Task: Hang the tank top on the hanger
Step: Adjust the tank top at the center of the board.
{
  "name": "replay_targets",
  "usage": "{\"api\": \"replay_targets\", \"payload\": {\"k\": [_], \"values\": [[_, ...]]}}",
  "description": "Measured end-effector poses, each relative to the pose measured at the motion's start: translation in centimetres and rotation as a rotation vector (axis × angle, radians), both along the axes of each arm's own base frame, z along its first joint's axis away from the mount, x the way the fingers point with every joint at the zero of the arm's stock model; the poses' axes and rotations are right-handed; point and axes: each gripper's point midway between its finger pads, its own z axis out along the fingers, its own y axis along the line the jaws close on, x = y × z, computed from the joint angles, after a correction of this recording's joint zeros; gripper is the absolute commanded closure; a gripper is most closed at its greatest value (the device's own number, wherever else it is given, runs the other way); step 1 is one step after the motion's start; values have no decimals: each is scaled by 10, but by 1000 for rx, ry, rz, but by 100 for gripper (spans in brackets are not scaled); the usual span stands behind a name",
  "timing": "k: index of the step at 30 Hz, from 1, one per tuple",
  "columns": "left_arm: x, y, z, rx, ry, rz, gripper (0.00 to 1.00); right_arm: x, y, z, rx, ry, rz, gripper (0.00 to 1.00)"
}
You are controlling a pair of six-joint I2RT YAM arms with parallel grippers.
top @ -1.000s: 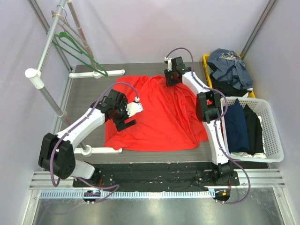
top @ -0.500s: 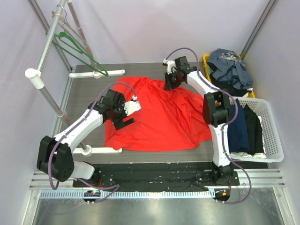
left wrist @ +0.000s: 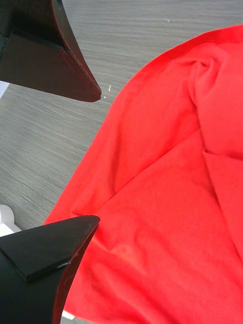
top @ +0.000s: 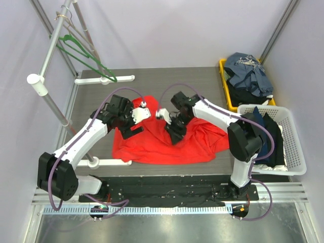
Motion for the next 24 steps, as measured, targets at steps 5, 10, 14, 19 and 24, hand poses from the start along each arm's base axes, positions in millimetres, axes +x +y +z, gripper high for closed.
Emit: {"api": "replay_targets", "payload": {"k": [5,10,14,19,24], "values": [[-8,-4,1,-9,28,-49,0,-40,-45,-21,-118,142,64,32],[-10,-8,-3,-21,51,-70,0,10,-65,17,-14,66,-93,32],[7,-19,-13,-15,86,-73,0,67,-84,32,38,-52,-259,32],[42,-44,-19,-19,72,-94,0,79,-81,10,20,-39,-303,32],[75,-85,-8,-43,4,-158,0,70,-77,-21,-16,48,-309,31]]}}
